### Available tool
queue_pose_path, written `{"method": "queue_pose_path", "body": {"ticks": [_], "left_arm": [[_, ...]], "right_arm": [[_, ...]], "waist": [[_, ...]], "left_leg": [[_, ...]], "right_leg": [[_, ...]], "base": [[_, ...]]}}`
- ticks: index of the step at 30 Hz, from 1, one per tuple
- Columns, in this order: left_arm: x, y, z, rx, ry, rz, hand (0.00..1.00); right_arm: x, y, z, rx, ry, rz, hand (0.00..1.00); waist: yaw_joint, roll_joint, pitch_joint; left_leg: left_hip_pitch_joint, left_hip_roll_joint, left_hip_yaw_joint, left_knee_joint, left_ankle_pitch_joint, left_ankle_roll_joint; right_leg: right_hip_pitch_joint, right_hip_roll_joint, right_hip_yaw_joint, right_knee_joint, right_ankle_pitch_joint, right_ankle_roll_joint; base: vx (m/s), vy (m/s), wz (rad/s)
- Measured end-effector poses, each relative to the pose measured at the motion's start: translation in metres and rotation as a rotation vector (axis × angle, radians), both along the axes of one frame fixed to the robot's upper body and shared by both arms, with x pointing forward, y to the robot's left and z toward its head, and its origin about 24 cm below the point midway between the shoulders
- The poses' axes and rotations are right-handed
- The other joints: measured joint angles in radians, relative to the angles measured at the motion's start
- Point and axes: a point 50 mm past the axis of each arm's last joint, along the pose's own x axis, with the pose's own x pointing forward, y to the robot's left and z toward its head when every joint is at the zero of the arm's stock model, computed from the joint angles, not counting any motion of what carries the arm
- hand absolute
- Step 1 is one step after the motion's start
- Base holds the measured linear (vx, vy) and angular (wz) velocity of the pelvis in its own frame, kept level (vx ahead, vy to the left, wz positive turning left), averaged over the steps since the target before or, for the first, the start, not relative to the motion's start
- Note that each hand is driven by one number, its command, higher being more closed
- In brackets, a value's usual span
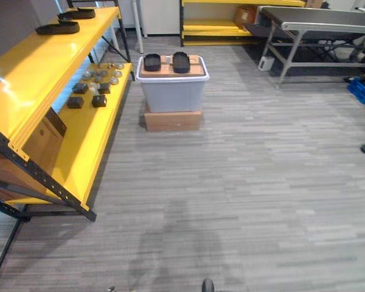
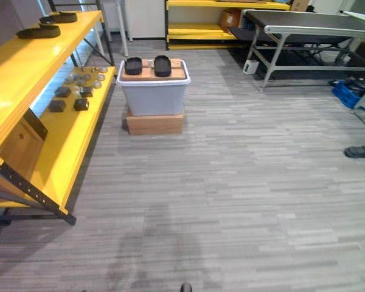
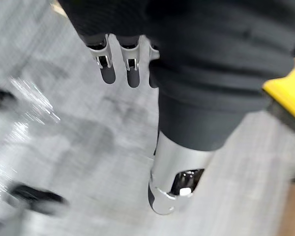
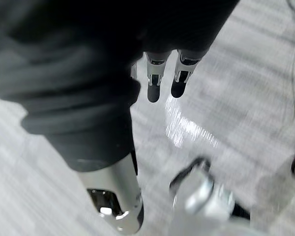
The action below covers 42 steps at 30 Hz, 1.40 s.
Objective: Walk over and take plastic housings, then place them on the shelf
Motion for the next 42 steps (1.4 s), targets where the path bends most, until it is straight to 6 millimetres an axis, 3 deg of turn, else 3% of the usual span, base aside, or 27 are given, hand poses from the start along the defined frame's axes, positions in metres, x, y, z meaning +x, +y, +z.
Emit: {"method": "queue_pose_path", "body": {"ticks": [2,4,5,8,9,10,11,12,13,14,15,16,18,20,22,23,24,25,27,28,32,34,35,36,38,40,42], "left_arm": [[-0.010,-0.007,-0.003,-0.025,0.007,0.028,0.00],[-0.022,-0.016,-0.008,-0.050,0.035,0.038,0.00],[-0.026,-0.018,-0.009,-0.066,0.036,0.047,0.00],[-0.031,-0.015,-0.009,-0.061,0.037,0.030,0.00],[-0.038,-0.016,-0.010,-0.060,0.050,0.024,0.00],[-0.042,-0.017,-0.011,-0.060,0.061,0.018,0.00],[-0.050,-0.019,-0.015,-0.069,0.096,0.016,0.00],[-0.055,-0.014,-0.016,-0.065,0.122,0.014,0.00],[-0.056,-0.011,-0.016,-0.059,0.129,0.013,0.00],[-0.061,-0.006,-0.017,-0.051,0.148,0.013,0.00],[-0.066,-0.003,-0.018,-0.050,0.172,0.019,0.00],[-0.071,-0.002,-0.019,-0.053,0.190,0.023,0.00],[-0.074,-0.002,-0.019,-0.060,0.207,0.026,0.00],[-0.070,-0.004,-0.019,-0.063,0.194,0.027,0.00],[-0.058,-0.005,-0.017,-0.070,0.162,0.031,0.00],[-0.049,-0.007,-0.017,-0.078,0.139,0.031,0.00],[-0.044,-0.008,-0.016,-0.081,0.126,0.029,0.00],[-0.038,-0.009,-0.015,-0.081,0.111,0.026,0.00],[-0.027,-0.010,-0.013,-0.083,0.080,0.039,0.00],[-0.027,-0.018,-0.014,-0.109,0.077,0.067,0.00],[-0.030,-0.036,-0.017,-0.176,0.058,0.153,0.00],[-0.038,-0.036,-0.018,-0.186,0.052,0.222,0.00],[-0.046,-0.035,-0.020,-0.190,0.066,0.242,0.00],[-0.058,-0.031,-0.021,-0.190,0.094,0.264,0.00],[-0.073,-0.018,-0.021,-0.165,0.120,0.294,0.00],[-0.085,-0.012,-0.021,-0.148,0.152,0.296,0.00],[-0.098,-0.016,-0.024,-0.150,0.199,0.269,0.00]], "right_arm": [[0.012,0.006,0.002,-0.004,-0.039,0.042,0.00],[0.019,0.008,0.003,-0.007,-0.057,0.059,0.00],[0.021,0.008,0.003,-0.007,-0.060,0.060,0.00],[0.028,0.002,0.005,-0.018,-0.074,0.022,0.00],[0.027,-0.004,0.005,-0.026,-0.079,-0.031,0.00],[0.026,-0.007,0.006,-0.032,-0.079,-0.053,0.00],[0.022,-0.007,0.004,-0.027,-0.062,-0.055,0.00],[0.017,0.002,0.001,0.000,-0.045,-0.057,0.00],[0.014,0.005,0.000,0.009,-0.035,-0.061,0.00],[0.004,0.010,-0.003,0.034,-0.003,-0.082,0.00],[-0.001,0.013,-0.005,0.052,0.018,-0.097,0.00],[-0.003,0.013,-0.005,0.056,0.023,-0.100,0.00],[-0.010,0.013,-0.006,0.054,0.034,-0.080,0.00],[-0.016,0.012,-0.005,0.047,0.044,-0.061,0.00],[-0.023,0.012,-0.005,0.046,0.056,-0.067,0.00],[-0.028,0.011,-0.006,0.046,0.069,-0.072,0.00],[-0.032,0.012,-0.006,0.047,0.079,-0.074,0.00],[-0.036,0.012,-0.006,0.048,0.087,-0.076,0.00],[-0.043,0.011,-0.005,0.046,0.106,-0.081,0.00],[-0.044,0.009,-0.005,0.039,0.108,-0.084,0.00],[-0.038,0.004,-0.003,0.021,0.072,-0.097,0.00],[-0.040,0.007,-0.003,0.027,0.068,-0.098,0.00],[-0.039,0.009,-0.003,0.029,0.061,-0.100,0.00],[-0.038,0.008,-0.003,0.030,0.061,-0.102,0.00],[-0.038,0.007,-0.003,0.029,0.071,-0.095,0.00],[-0.028,0.003,-0.003,0.021,0.066,-0.057,0.00],[-0.009,-0.006,0.000,-0.009,0.034,-0.034,0.00]], "waist": [[0.034,-0.001,0.003],[0.070,-0.007,0.003],[0.079,-0.008,0.003],[0.110,-0.024,0.007],[0.114,-0.022,0.003],[0.121,-0.015,-0.001],[0.140,-0.025,-0.013],[0.125,-0.044,-0.035],[0.113,-0.052,-0.047],[0.100,-0.077,-0.060],[0.101,-0.101,-0.052],[0.103,-0.103,-0.048],[0.098,-0.099,-0.045],[0.090,-0.093,-0.047],[0.072,-0.092,-0.046],[0.061,-0.083,-0.043],[0.047,-0.072,-0.045],[0.035,-0.066,-0.045],[0.023,-0.065,-0.045],[0.020,-0.037,-0.040],[0.033,-0.007,-0.043],[0.036,0.011,-0.044],[0.039,0.019,-0.037],[0.058,0.014,-0.026],[0.088,0.001,-0.026],[0.099,-0.009,-0.021],[0.100,-0.033,-0.008]], "left_leg": [[-0.165,0.045,-0.005,0.366,-0.002,0.002],[-0.284,0.055,0.046,0.388,-0.017,0.013],[-0.313,0.052,0.064,0.355,-0.030,0.021],[-0.402,-0.068,0.133,-0.072,-0.060,0.040],[-0.404,-0.129,0.129,-0.341,-0.014,0.036],[-0.410,-0.142,0.125,-0.440,0.028,0.039],[-0.416,-0.160,0.121,-0.405,0.110,0.077],[-0.412,-0.192,0.105,-0.411,0.096,0.125],[-0.408,-0.211,0.088,-0.424,0.090,0.147],[-0.367,-0.238,0.073,-0.450,0.083,0.176],[-0.291,-0.255,0.069,-0.477,0.059,0.189],[-0.251,-0.254,0.062,-0.479,0.039,0.196],[-0.093,-0.252,0.032,-0.503,-0.036,0.211],[0.047,-0.251,0.012,-0.588,-0.054,0.203],[0.149,-0.242,-0.021,-0.661,-0.078,0.191],[0.209,-0.220,-0.041,-0.692,-0.097,0.174],[0.240,-0.196,-0.056,-0.708,-0.115,0.160],[0.267,-0.176,-0.069,-0.725,-0.130,0.143],[0.330,-0.146,-0.069,-0.763,-0.149,0.119],[0.369,-0.108,-0.045,-0.756,-0.127,0.088],[0.330,-0.041,-0.022,-0.444,0.055,0.014],[0.206,0.019,-0.076,-0.131,0.242,-0.037],[0.089,0.063,-0.091,0.123,0.285,-0.063],[-0.008,0.094,-0.047,0.336,0.238,-0.048],[-0.113,0.100,0.046,0.432,0.135,0.008],[-0.210,0.085,0.126,0.324,0.019,0.022],[-0.240,-0.007,0.215,-0.132,-0.029,0.007]], "right_leg": [[0.157,0.033,0.036,-0.093,-0.025,-0.009],[0.269,0.031,0.082,-0.182,-0.037,-0.011],[0.295,0.025,0.097,-0.203,-0.041,-0.005],[0.393,-0.065,0.125,-0.244,-0.090,0.048],[0.429,-0.100,0.133,-0.263,-0.113,0.062],[0.443,-0.105,0.138,-0.278,-0.122,0.067],[0.466,-0.118,0.175,-0.291,-0.133,0.066],[0.464,-0.137,0.173,-0.252,-0.108,0.042],[0.441,-0.141,0.177,-0.197,-0.093,0.059],[0.380,-0.153,0.208,-0.039,-0.063,0.125],[0.335,-0.157,0.240,0.157,-0.003,0.302],[0.303,-0.155,0.253,0.275,0.046,0.384],[0.137,-0.157,0.211,0.711,0.069,0.378],[0.021,-0.196,0.130,0.829,0.053,0.368],[-0.102,-0.229,0.068,0.786,-0.021,0.303],[-0.165,-0.233,0.038,0.672,-0.071,0.250],[-0.197,-0.223,0.023,0.540,-0.067,0.243],[-0.222,-0.216,0.016,0.380,-0.050,0.227],[-0.241,-0.201,0.021,0.065,0.086,0.194],[-0.218,-0.168,0.012,0.086,0.163,0.120],[-0.124,-0.121,-0.013,0.214,-0.029,0.066],[-0.011,-0.069,-0.026,0.149,-0.072,0.050],[0.064,-0.030,-0.026,0.092,-0.089,0.033],[0.149,-0.008,-0.002,0.039,-0.095,0.024],[0.263,-0.009,0.038,-0.059,-0.095,0.026],[0.345,-0.040,0.064,-0.135,-0.093,0.057],[0.425,-0.115,0.076,-0.184,-0.095,0.086]], "base": [[0.59,-0.114,-0.33],[0.54,-0.042,-0.46],[0.48,0.040,-0.57],[0.48,0.129,-0.33],[0.43,0.172,-0.30],[0.59,0.247,-0.57],[0.79,0.320,-0.24],[0.67,0.268,0.08],[0.84,0.320,0.71],[0.70,0.239,0.63],[0.85,0.272,0.42],[0.70,0.163,0.21],[0.65,0.094,0.21],[0.59,0.001,0.32],[0.56,-0.095,0.50],[0.56,-0.196,0.55],[0.57,-0.227,0.67],[0.74,-0.393,0.66],[0.77,-0.444,0.48],[0.62,-0.322,0.02],[0.74,-0.354,-0.09],[0.56,-0.208,-0.04],[0.52,-0.118,-0.28],[0.50,-0.085,-0.38],[0.48,-0.021,-0.55],[0.48,0.054,-0.44],[0.52,0.194,-0.36]]}}
